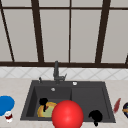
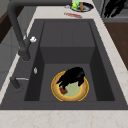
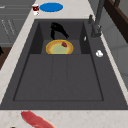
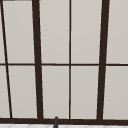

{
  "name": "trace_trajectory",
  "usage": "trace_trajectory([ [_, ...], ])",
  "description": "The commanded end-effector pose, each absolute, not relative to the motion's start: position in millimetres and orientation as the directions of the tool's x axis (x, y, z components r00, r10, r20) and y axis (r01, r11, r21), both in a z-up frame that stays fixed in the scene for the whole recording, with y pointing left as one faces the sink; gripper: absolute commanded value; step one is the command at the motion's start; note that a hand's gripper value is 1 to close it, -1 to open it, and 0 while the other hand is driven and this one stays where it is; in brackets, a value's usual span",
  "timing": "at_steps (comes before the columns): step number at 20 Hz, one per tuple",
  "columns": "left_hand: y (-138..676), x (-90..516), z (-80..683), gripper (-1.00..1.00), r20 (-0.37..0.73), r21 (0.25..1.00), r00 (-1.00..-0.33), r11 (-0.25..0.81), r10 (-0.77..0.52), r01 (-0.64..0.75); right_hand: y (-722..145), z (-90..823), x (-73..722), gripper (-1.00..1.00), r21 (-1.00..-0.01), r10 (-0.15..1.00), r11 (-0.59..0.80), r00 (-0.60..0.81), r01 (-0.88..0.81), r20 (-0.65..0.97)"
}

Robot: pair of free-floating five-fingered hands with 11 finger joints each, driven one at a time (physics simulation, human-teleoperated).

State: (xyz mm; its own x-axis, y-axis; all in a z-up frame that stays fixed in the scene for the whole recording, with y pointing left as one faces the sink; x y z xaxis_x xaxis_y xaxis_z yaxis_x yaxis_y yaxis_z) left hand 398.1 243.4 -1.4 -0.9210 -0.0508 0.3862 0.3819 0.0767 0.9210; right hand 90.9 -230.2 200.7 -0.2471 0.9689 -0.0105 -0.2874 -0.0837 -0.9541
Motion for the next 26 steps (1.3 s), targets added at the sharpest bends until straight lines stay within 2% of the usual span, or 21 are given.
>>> trace_trajectory([
  [1,243,402,-22,-1.00,0.428,0.903,-0.903,0.065,-0.031,0.425,-230,201,91,0.00,-0.954,0.969,-0.084,-0.247,-0.287,-0.011],
  [5,240,416,-52,-1.00,0.397,0.917,-0.917,0.055,-0.034,0.394,-230,201,91,0.00,-0.954,0.969,-0.084,-0.247,-0.287,-0.011],
  [12,241,430,-105,-1.00,0.405,0.913,-0.914,0.059,-0.014,0.404,-230,201,91,0.00,-0.954,0.969,-0.084,-0.247,-0.287,-0.011],
  [16,245,442,-104,-1.00,0.445,0.894,-0.895,0.061,-0.005,0.444,-230,201,91,0.00,-0.954,0.969,-0.084,-0.247,-0.287,-0.011],
  [17,246,446,-104,1.00,0.454,0.889,-0.891,0.064,-0.003,0.453,-230,201,91,0.00,-0.954,0.969,-0.084,-0.247,-0.287,-0.011],
  [19,247,450,-96,1.00,0.476,0.878,-0.879,0.046,0.015,0.476,-230,201,91,0.00,-0.954,0.969,-0.084,-0.247,-0.287,-0.011],
  [23,248,458,-97,1.00,0.341,0.937,-0.940,0.077,0.003,0.341,-230,201,91,0.00,-0.954,0.969,-0.084,-0.247,-0.287,-0.011],
  [26,246,459,-98,1.00,0.301,0.950,-0.954,0.091,-0.003,0.299,-230,201,91,0.00,-0.954,0.969,-0.084,-0.247,-0.287,-0.011],
])
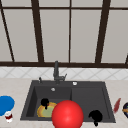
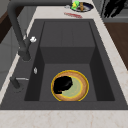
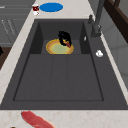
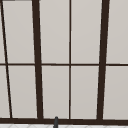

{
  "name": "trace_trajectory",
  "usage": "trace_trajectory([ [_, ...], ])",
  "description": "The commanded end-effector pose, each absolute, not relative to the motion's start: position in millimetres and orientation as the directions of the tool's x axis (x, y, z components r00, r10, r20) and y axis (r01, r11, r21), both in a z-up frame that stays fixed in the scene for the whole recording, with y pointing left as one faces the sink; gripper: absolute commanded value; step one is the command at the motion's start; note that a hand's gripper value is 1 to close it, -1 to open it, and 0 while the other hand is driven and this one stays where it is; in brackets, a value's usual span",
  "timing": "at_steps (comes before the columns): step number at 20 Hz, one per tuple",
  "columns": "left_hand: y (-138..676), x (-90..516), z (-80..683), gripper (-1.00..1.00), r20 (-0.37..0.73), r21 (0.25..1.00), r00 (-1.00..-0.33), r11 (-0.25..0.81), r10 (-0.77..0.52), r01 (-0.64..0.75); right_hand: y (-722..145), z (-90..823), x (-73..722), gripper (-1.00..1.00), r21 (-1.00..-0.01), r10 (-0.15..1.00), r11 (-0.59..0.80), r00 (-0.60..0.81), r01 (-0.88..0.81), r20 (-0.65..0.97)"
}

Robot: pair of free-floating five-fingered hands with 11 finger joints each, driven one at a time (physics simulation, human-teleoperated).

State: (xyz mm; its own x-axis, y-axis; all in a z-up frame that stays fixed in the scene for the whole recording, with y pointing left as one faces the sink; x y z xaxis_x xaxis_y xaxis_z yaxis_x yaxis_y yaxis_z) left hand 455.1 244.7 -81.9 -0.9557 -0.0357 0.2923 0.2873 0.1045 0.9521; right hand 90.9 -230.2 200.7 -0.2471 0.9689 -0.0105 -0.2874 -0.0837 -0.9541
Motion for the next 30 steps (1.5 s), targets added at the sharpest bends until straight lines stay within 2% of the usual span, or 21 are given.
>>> trace_trajectory([
  [1,245,458,-98,1.00,0.293,0.952,-0.956,0.095,-0.006,0.291,-230,201,91,0.00,-0.954,0.969,-0.084,-0.247,-0.287,-0.011],
  [6,239,461,-77,1.00,0.262,0.960,-0.965,0.109,-0.013,0.259,-230,201,91,0.00,-0.954,0.969,-0.084,-0.247,-0.287,-0.011],
  [8,241,468,-59,1.00,0.289,0.951,-0.957,0.112,0.004,0.288,-230,201,91,0.00,-0.954,0.969,-0.084,-0.247,-0.287,-0.011],
  [20,244,477,40,1.00,0.284,0.951,-0.959,0.122,0.018,0.284,-230,201,91,0.00,-0.954,0.969,-0.084,-0.247,-0.287,-0.011],
  [30,272,453,122,1.00,0.281,0.953,-0.959,0.121,-0.021,0.277,-230,201,91,0.00,-0.954,0.969,-0.084,-0.247,-0.287,-0.011],
])
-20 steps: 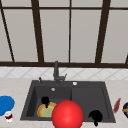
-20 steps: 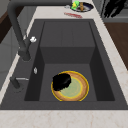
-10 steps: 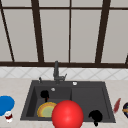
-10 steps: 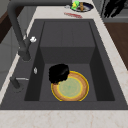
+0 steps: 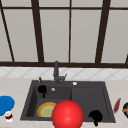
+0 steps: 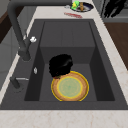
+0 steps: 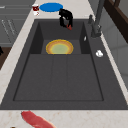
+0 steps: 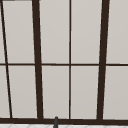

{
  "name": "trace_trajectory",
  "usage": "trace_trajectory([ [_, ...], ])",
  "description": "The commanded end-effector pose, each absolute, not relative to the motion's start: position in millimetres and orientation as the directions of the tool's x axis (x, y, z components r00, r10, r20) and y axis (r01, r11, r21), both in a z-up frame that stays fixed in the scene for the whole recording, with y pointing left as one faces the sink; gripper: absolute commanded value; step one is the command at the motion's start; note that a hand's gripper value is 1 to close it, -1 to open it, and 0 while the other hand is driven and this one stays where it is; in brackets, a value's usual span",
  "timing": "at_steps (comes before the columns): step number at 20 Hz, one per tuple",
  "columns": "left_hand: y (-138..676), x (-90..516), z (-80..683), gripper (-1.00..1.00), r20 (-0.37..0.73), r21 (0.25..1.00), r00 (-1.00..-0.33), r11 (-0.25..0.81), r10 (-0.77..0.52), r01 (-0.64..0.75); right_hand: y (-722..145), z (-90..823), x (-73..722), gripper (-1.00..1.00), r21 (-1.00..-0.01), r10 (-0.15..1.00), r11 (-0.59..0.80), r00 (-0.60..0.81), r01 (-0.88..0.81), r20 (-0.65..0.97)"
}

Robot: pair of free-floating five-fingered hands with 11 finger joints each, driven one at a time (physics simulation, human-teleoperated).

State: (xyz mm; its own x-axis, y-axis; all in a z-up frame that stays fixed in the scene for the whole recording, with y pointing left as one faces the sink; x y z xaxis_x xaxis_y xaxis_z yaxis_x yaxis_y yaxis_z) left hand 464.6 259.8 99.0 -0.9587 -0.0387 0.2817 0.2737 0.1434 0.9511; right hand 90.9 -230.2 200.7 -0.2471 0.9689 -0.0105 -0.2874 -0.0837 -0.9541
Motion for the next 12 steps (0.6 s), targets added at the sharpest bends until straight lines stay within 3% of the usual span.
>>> trace_trajectory([
  [1,276,449,130,1.00,0.281,0.953,-0.959,0.121,-0.020,0.277,-230,201,91,0.00,-0.954,0.969,-0.084,-0.247,-0.287,-0.011],
  [12,333,402,216,1.00,0.290,0.949,-0.957,0.138,-0.028,0.283,-230,201,91,0.00,-0.954,0.969,-0.084,-0.247,-0.287,-0.011],
])
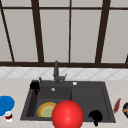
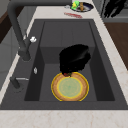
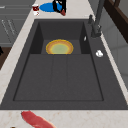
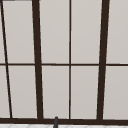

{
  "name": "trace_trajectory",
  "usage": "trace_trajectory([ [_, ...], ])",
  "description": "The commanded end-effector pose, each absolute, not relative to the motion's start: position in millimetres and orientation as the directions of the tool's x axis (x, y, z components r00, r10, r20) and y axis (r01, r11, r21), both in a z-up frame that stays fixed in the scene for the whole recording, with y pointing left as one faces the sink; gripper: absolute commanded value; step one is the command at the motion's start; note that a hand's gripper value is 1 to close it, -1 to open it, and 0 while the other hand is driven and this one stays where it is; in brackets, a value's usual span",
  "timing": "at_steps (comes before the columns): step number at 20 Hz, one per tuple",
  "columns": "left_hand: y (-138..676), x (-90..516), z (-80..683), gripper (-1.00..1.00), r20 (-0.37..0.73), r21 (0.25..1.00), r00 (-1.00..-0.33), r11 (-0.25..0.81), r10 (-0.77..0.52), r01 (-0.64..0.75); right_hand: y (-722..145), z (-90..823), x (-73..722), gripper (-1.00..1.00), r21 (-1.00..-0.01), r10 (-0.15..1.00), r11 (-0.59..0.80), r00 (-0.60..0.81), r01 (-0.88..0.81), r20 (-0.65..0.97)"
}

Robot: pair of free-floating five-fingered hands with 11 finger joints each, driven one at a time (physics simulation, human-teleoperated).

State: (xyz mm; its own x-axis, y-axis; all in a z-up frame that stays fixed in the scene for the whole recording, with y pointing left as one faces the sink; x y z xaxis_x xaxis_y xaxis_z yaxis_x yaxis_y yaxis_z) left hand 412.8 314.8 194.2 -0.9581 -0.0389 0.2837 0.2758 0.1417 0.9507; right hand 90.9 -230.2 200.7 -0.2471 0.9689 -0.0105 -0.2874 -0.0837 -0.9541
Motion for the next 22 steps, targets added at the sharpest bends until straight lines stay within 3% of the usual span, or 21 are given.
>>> trace_trajectory([
  [1,340,399,223,1.00,0.292,0.948,-0.956,0.138,-0.028,0.285,-230,201,91,0.00,-0.954,0.969,-0.084,-0.247,-0.287,-0.011],
  [11,411,366,275,1.00,0.326,0.935,-0.945,0.158,-0.032,0.317,-230,201,91,0.00,-0.954,0.969,-0.084,-0.247,-0.287,-0.011],
  [22,499,335,277,1.00,0.301,0.942,-0.953,0.166,-0.027,0.293,-230,201,91,0.00,-0.954,0.969,-0.084,-0.247,-0.287,-0.011],
])
